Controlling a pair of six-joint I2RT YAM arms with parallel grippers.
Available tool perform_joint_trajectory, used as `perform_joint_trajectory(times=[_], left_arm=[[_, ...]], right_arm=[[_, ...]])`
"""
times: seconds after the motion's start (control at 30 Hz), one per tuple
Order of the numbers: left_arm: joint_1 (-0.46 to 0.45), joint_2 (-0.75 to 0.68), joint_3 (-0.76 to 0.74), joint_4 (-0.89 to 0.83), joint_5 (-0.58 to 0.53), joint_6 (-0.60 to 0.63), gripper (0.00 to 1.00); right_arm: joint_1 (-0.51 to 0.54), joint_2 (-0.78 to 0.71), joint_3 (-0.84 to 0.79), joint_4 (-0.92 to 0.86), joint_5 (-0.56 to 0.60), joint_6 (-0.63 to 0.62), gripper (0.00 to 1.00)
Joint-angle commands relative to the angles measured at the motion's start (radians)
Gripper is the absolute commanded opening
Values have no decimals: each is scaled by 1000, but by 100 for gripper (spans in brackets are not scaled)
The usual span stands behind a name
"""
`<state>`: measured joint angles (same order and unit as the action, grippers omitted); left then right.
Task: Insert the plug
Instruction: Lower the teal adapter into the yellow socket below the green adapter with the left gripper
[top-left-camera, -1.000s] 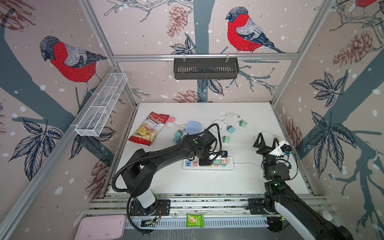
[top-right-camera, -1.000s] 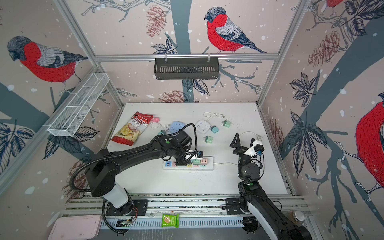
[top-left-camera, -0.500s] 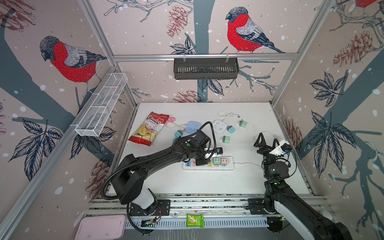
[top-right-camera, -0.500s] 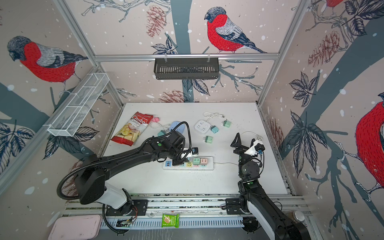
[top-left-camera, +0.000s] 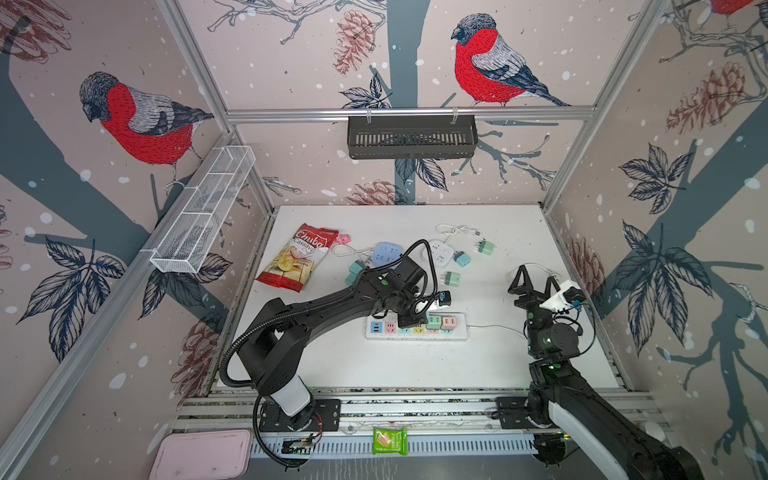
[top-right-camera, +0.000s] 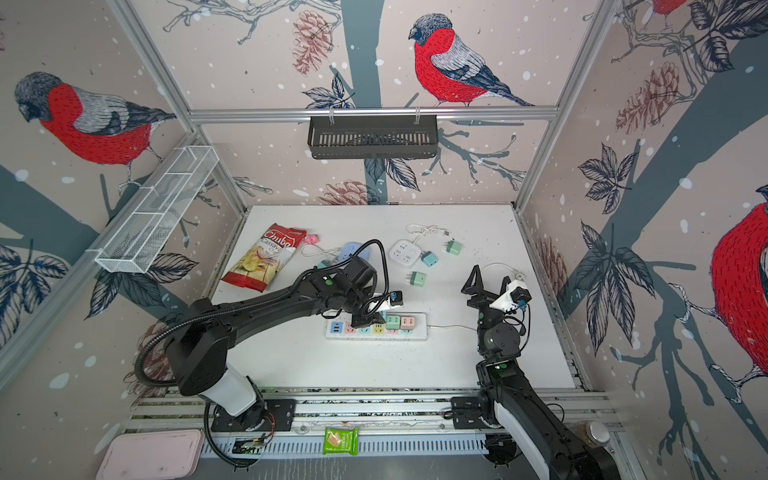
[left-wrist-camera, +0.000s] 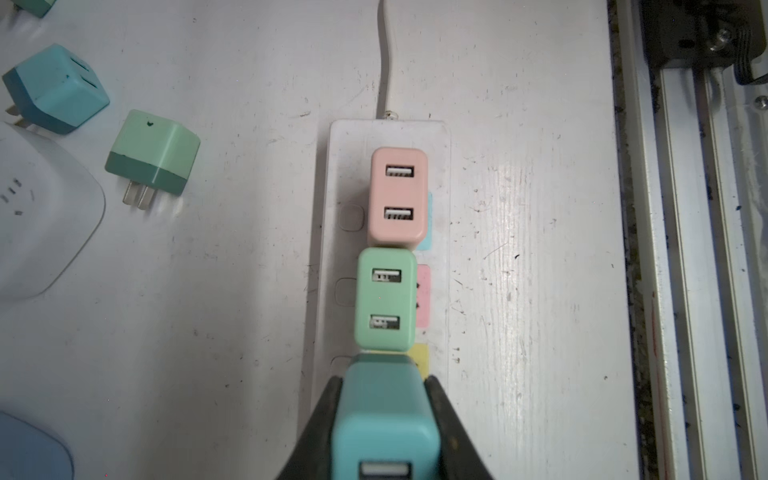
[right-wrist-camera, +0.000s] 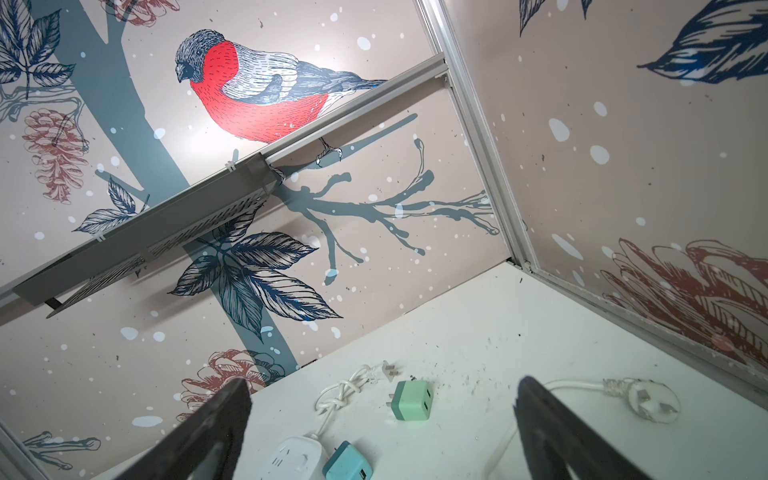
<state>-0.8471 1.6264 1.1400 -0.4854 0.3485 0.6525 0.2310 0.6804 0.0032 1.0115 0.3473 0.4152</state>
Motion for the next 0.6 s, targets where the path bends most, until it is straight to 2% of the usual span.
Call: perform_joint_trajectory(times=[0.0, 0.2, 0.57], left_arm=[[-2, -15, -28, 31, 53, 16, 0], [-5, -22, -74, 88, 14, -7, 0], [-7, 19, -59, 71, 12, -2, 0]], right_arm=[[-1, 0, -115, 42, -7, 0, 100], [-2, 3, -112, 41, -4, 4, 100], [-5, 8, -111, 42, -10, 4, 100]])
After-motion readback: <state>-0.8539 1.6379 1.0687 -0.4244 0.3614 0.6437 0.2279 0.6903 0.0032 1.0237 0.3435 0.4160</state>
